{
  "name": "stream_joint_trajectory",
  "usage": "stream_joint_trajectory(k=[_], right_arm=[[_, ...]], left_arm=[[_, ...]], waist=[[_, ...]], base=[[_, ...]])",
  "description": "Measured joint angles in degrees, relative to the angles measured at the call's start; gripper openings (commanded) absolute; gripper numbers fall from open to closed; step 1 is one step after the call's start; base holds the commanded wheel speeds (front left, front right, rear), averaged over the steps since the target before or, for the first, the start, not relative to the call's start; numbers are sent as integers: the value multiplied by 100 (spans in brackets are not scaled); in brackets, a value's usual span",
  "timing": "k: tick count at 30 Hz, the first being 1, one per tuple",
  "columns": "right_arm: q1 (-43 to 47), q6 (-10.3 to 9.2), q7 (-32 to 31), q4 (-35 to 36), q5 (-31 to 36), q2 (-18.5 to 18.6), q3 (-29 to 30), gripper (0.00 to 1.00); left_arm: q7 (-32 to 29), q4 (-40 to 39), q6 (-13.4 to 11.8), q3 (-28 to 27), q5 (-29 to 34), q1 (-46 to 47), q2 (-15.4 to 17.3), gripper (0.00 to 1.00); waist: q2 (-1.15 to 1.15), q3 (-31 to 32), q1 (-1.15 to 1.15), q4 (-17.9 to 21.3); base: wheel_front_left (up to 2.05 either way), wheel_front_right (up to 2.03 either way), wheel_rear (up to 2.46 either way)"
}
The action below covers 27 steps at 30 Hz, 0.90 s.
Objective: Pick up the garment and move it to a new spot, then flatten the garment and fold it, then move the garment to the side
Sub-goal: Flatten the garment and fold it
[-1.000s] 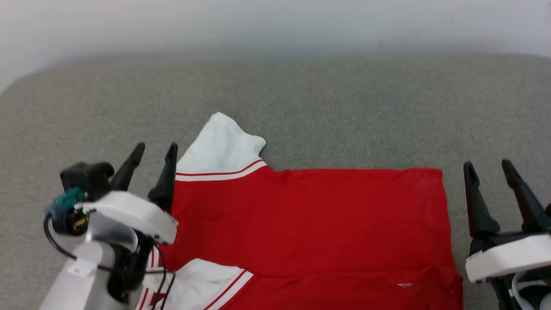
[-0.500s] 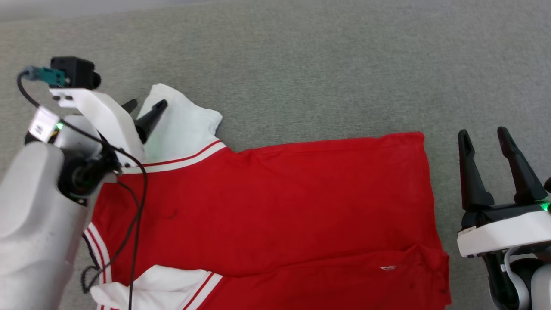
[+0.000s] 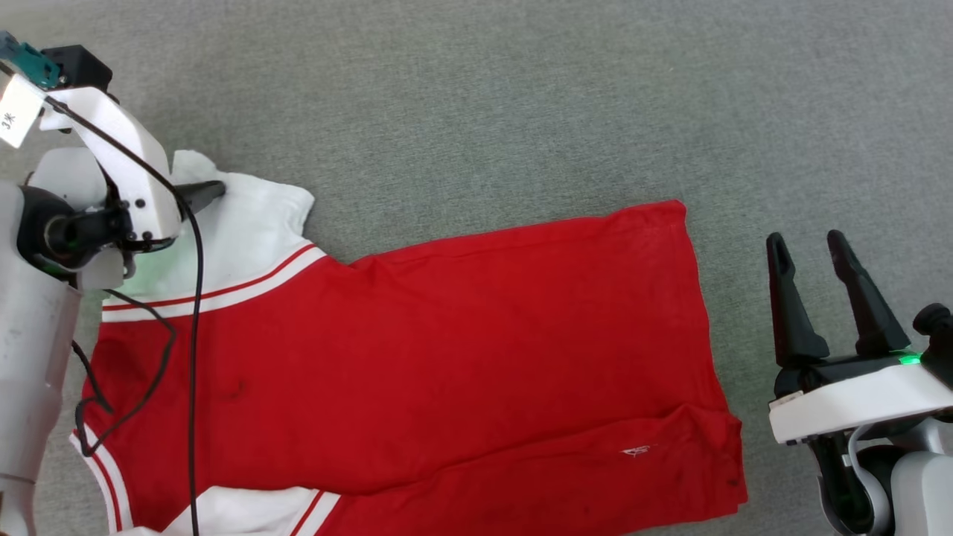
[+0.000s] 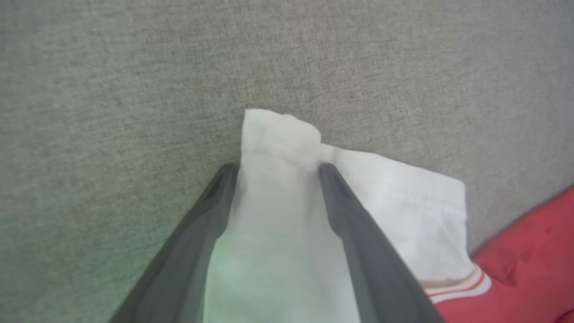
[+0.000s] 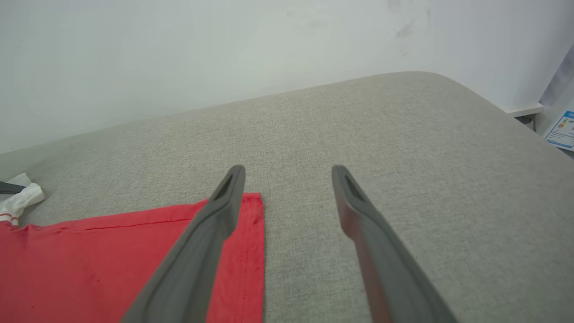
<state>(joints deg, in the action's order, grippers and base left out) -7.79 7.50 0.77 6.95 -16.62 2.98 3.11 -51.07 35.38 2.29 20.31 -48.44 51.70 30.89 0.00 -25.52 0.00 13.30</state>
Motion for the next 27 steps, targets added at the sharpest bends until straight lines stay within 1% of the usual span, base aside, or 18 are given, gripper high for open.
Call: stream_joint_trajectory(k=[1, 2, 4, 8, 11, 13, 16, 19, 22, 27], right_arm=[[-13, 0, -4, -31, -32, -1, -10, 100], [-30, 0, -4, -52, -62, 0, -12, 100], [-50, 0, -30, -104, -132, -1, -11, 100], [-116, 0, -81, -141, -212, -1, -19, 100], [-130, 0, -266, -261, -297, 0, 26, 100], [-165, 0, -372, -352, -369, 24, 90, 100], [-337, 0, -673, -610, -487, 177, 183, 100], [-492, 0, -1191, -1046, -615, 390, 240, 100], [-695, 0, -1869, -1356, -690, 597, 182, 100], [-1131, 0, -2807, -1522, -787, 913, -18, 100]], left_arm=[[-89, 26, -37, 26, 5, 26, 4, 30], [-154, 55, -69, 37, 2, 29, 4, 0], [-282, 118, -93, 53, -37, 27, -3, 0], [-236, 171, -102, 56, -96, -27, -92, 0], [26, 230, -26, 32, -129, -96, -162, 0], [366, 266, -7, 31, -45, -158, -220, 0], [766, 316, 34, 69, 59, -206, -305, 0], [1074, 300, 102, 127, 145, -219, -407, 0], [1296, 194, 166, 170, 197, -259, -477, 0], [1596, -226, 221, 146, 201, -276, -498, 0]], waist=[[0, -10, 0, 23], [0, -16, -1, 41], [0, -22, -1, 62], [0, 3, -1, 54], [0, 54, -1, 7], [0, 105, -1, -35], [0, 201, 0, -117], [0, 308, 0, -228], [0, 417, 0, -367], [0, 505, 0, -637]], base=[[0, 0, 0], [0, 0, 0], [0, 0, 0], [0, 0, 0], [0, 0, 0], [0, 0, 0], [0, 0, 0], [0, 0, 0], [0, 0, 0], [0, 0, 0]])
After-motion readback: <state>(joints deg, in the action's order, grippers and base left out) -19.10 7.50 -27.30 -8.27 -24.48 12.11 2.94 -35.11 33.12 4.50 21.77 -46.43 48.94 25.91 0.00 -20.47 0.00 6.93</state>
